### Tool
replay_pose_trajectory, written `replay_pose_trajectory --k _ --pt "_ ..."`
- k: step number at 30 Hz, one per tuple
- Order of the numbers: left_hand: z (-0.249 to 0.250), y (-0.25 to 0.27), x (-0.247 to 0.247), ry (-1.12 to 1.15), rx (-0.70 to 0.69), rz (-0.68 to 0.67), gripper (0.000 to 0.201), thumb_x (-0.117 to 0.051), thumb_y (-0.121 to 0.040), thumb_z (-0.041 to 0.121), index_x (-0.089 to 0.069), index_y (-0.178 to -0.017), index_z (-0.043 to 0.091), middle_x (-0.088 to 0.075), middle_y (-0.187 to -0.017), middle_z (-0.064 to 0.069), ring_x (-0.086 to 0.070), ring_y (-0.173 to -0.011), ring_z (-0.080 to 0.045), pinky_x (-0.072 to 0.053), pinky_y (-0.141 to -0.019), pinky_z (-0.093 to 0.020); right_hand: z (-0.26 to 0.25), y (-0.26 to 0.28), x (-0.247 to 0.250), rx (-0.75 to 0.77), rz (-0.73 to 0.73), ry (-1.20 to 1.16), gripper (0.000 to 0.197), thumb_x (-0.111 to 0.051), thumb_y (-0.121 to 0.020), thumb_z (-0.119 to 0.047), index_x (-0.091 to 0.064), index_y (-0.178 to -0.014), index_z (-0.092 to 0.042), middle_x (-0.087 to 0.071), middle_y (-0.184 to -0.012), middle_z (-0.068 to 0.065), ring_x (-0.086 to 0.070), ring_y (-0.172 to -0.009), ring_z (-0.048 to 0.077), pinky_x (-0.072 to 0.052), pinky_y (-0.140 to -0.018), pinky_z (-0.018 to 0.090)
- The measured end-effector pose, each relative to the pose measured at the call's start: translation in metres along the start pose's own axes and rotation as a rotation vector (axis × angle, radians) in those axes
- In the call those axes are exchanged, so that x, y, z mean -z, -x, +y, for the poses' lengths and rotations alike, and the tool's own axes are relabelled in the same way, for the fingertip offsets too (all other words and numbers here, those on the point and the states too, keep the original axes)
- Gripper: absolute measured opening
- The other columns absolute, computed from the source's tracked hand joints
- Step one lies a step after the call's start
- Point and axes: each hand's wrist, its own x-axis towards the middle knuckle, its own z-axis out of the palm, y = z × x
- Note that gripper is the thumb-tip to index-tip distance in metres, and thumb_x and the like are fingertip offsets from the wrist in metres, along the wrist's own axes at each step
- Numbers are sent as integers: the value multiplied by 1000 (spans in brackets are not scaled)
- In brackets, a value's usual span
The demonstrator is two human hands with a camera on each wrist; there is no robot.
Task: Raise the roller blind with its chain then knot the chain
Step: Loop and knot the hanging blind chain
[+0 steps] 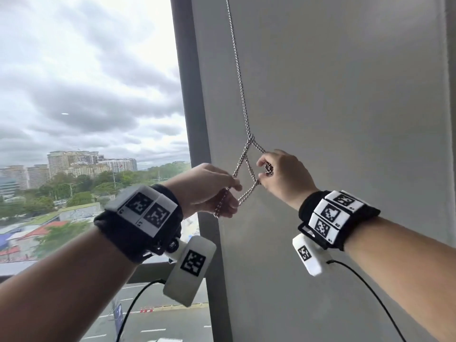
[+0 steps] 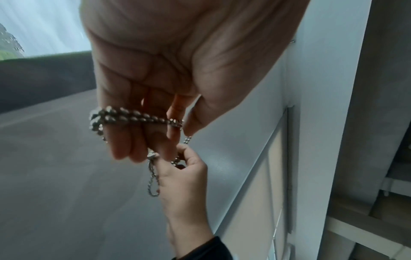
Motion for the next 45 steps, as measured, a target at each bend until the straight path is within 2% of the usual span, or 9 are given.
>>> replay_pose_trajectory --k 8,15,20,24,29,33,37,42,45 --pt "-39 0 -6 -187 169 -215 34 -44 -98 28 -55 -73 7 -55 -52 -10 -57 -39 -21 -52 -46 -29 14 -6 -9 -107 -24 -122 19 -75 -76 -13 -70 -94 -12 -70 -89 6 -60 -78 21 -47 -76 25" --pt "-71 -11 -18 -47 138 -215 17 -54 -93 20 -61 -89 6 -71 -71 -12 -68 -64 -20 -45 -62 -30 -2 6 2 -182 -38 -428 13 -65 -77 1 -69 -78 -12 -69 -68 1 -65 -49 11 -59 -51 32" --pt "-65 -23 -33 189 70 -173 27 -67 -83 34 -54 -98 16 -72 -85 -14 -68 -94 -33 -41 -79 -39 -17 14 1 -146 -51 -568 15 -67 -75 3 -63 -81 -11 -68 -73 4 -67 -52 18 -59 -53 32" --pt "-56 -35 -44 415 -48 -11 24 -65 -87 20 -56 -101 2 -62 -67 -11 -67 -69 -29 -51 -71 -35 -22 18 -1 -94 -35 -553 19 -68 -73 1 -62 -79 -15 -64 -69 -3 -61 -57 11 -52 -58 24" --pt "-48 -42 -45 591 -170 247 9 -57 -87 0 -56 -79 -3 -51 -58 -12 -50 -44 -20 -55 -56 -35 -16 21 7 -88 -71 -609 20 -70 -78 -1 -58 -79 -17 -67 -72 1 -60 -55 12 -58 -55 33" --pt "-48 -45 -41 479 -238 298 15 -60 -88 16 -65 -77 6 -42 -50 1 -28 -39 -10 -26 -39 -17 -9 26 12 -91 -74 -682 20 -70 -79 -3 -55 -79 -17 -65 -75 5 -58 -60 17 -57 -56 36" --pt "-56 -47 -52 403 -262 283 21 -54 -93 12 -62 -78 1 -52 -56 -6 -41 -37 -10 -40 -39 -21 -8 26 15 -91 -81 -766 22 -69 -78 1 -53 -81 -15 -61 -75 5 -56 -62 19 -53 -55 32" --pt "-49 -46 -54 573 -216 150 23 -60 -90 26 -64 -83 4 -59 -59 -9 -49 -43 -18 -42 -45 -23 -9 29 10 -47 -79 -771 26 -67 -76 -8 -49 -86 -24 -63 -78 2 -59 -66 18 -56 -60 48" --pt "-47 -49 -51 571 -274 206 22 -63 -88 22 -65 -84 0 -52 -56 -6 -43 -40 -13 -39 -43 -22 -11 29 8 -42 -70 -773 34 -76 -77 -16 -46 -89 -27 -67 -83 3 -61 -70 13 -55 -66 39"
